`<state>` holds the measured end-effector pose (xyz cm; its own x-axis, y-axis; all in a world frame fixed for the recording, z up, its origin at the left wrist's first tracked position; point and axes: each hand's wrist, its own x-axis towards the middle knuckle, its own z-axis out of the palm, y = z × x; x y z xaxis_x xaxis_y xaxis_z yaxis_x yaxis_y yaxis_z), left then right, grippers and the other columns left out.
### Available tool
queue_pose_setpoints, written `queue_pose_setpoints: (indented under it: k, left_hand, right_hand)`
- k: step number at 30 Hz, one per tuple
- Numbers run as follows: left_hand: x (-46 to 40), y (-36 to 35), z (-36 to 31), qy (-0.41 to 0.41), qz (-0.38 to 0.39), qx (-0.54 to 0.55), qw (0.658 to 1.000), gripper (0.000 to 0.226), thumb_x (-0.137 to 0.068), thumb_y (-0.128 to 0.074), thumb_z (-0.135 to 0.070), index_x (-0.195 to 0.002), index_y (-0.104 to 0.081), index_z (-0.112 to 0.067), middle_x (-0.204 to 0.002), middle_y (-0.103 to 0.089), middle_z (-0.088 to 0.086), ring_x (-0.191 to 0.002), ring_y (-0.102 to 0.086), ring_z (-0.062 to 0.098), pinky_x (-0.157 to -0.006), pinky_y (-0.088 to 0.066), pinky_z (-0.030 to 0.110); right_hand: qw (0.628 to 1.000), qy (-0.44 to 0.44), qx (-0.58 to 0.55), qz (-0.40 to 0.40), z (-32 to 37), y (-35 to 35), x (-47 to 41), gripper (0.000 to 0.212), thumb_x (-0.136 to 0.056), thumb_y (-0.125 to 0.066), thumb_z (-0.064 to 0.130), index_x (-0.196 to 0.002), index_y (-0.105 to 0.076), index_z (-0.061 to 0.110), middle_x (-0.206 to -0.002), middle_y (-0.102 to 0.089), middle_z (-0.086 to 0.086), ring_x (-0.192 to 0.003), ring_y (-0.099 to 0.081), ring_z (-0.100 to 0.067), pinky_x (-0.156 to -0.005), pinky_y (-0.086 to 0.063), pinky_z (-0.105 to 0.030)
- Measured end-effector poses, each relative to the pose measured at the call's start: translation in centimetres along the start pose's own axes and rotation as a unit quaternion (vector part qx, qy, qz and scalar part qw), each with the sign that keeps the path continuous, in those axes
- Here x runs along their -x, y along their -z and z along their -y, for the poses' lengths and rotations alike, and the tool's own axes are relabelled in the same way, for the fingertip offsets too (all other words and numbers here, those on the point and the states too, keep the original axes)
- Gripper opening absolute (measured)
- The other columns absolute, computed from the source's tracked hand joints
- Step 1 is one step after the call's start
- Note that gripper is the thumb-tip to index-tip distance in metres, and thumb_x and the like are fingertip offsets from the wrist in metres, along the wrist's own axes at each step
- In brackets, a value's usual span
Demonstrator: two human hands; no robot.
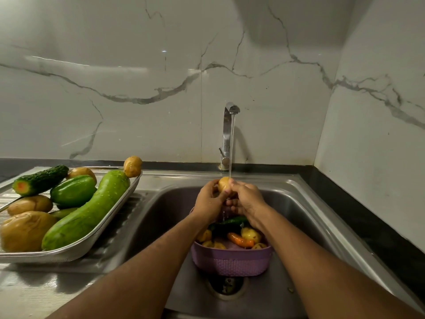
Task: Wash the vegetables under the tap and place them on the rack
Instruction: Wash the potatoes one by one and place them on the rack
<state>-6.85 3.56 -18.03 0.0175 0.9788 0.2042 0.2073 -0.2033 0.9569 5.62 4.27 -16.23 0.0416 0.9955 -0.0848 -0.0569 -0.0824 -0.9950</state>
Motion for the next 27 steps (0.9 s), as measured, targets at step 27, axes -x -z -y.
queue_pose_setpoints:
  k: [27]
  left_hand:
    - [-0.3, 0.0, 0.3, -0.019, 0.011, -0.027, 0.999, 0.042, -0.098, -0.068, -0.02, -0.138, -0.058, -0.024, -0.128, -0.064, -0.002, -0.121, -0.06, 0.016, -0.104, -0.054, 0.043]
  right_hand:
    - [0.999, 0.015, 0.047, -0.01, 0.0, 0.6, 0.3, 0.025, -0.1, -0.065, 0.038, -0.114, -0.07, 0.018, -0.085, -0.074, -0.008, -0.059, -0.062, -0.013, -0.059, -0.054, -0.028]
